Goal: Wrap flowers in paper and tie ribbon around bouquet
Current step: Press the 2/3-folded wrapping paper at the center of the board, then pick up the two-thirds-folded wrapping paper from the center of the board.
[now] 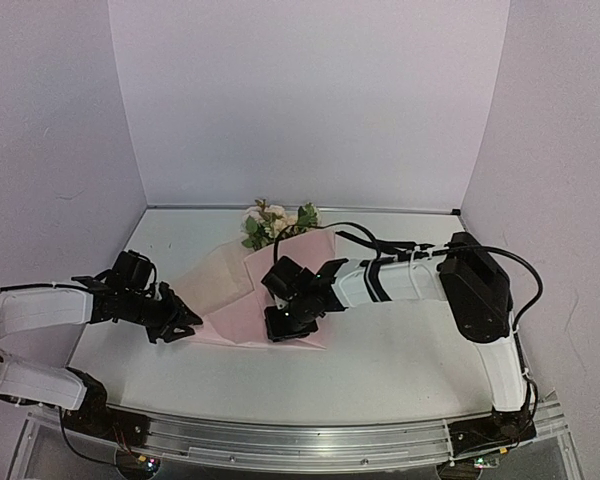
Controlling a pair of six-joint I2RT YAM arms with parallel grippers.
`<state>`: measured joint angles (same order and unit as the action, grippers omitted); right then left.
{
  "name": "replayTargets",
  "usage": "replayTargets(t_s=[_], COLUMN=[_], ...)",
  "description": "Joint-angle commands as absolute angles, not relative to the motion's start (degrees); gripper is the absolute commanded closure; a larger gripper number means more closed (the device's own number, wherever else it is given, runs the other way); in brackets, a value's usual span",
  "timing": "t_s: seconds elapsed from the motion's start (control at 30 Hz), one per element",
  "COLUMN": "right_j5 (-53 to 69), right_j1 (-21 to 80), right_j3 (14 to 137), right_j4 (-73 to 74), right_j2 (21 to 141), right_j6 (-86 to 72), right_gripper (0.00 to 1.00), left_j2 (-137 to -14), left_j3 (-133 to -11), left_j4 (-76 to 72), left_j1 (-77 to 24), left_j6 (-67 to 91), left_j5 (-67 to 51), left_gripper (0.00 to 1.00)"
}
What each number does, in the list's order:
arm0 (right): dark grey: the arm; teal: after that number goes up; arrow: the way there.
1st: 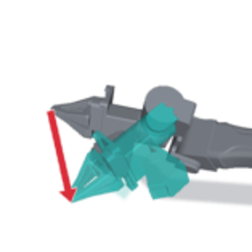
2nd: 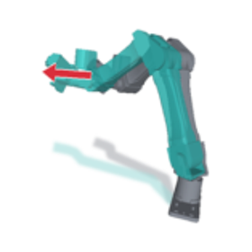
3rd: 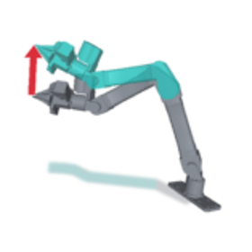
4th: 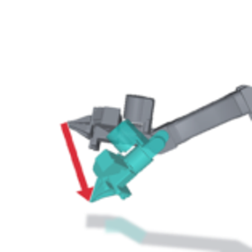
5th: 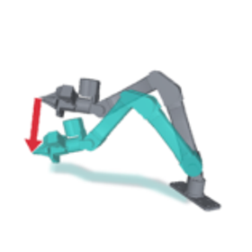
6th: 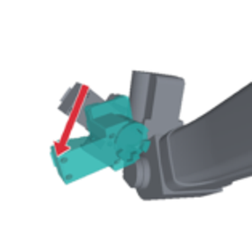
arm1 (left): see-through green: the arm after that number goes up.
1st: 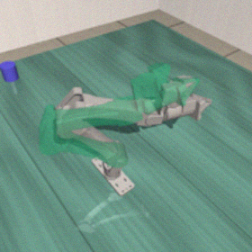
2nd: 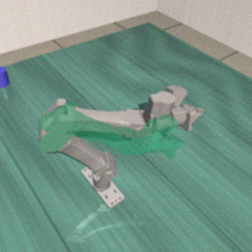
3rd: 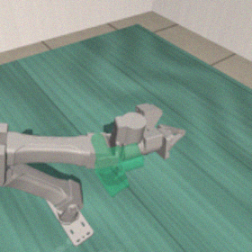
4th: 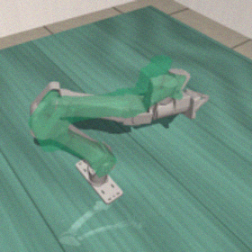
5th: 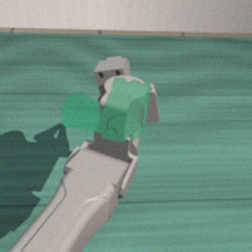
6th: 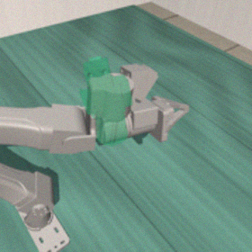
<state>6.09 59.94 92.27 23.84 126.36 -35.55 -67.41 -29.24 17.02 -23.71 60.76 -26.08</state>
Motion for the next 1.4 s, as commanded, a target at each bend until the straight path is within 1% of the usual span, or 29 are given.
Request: replayTargets(t_s=[0.0, 0.23, 0.47, 0.8, 0.93, 1.0, 1.07, 1.13, 1.27, 1.37], right_j5=[5.7, 6.4, 6.9, 5.1, 3.5, 3.3, 3.0, 2.4, 1.6, 1.3], right_j1=[60.1, 60.5, 61.6, 63.8, 64.6, 64.6, 64.7, 64.7, 64.8, 65.0], right_j3=[95.5, 97.5, 99.3, 104.9, 106.0, 106.6, 107.2, 107.5, 107.9, 108.0], right_j4=[25.6, 26.4, 27.2, 31.4, 33.1, 34.1, 35.3, 36.1, 37.4, 37.9], right_j2=[127.0, 127.1, 129.0, 133.3, 134.8, 135.8, 136.9, 137.4, 138.2, 138.5], right_j6=[-35.0, -35.2, -34.9, -31.6, -30.5, -30.5, -30.6, -30.7, -31.0, -31.0], right_gripper=[0.68, 0.67, 0.67, 0.58, 0.56, 0.56, 0.56, 0.56, 0.55, 0.55], left_j2=[-69.8, -80.5, -85.4, -88.8, -87.9, -86.4, -83.4, -79.3, -72.7, -69.5], left_j3=[-33.0, -33.9, -32.6, -30.7, -30.9, -31.9, -33.2, -34.1, -32.9, -30.5], left_j4=[5.1, -2.3, -1.1, -0.4, 2.0, 4.3, 7.7, 12.2, 19.3, 21.9], left_j1=[-26.4, -29.5, -29.6, -29.3, -29.0, -28.9, -28.9, -28.8, -28.1, -27.3], left_j6=[61.7, 62.0, 62.3, 62.5, 62.1, 61.4, 60.3, 59.8, 60.6, 62.2], left_j5=[-29.8, -30.8, -25.9, -23.7, -23.2, -22.8, -21.6, -20.4, -17.4, -15.4], left_gripper=[0.7, 0.76, 0.78, 0.77, 0.77, 0.74, 0.7, 0.67, 0.65, 0.63])
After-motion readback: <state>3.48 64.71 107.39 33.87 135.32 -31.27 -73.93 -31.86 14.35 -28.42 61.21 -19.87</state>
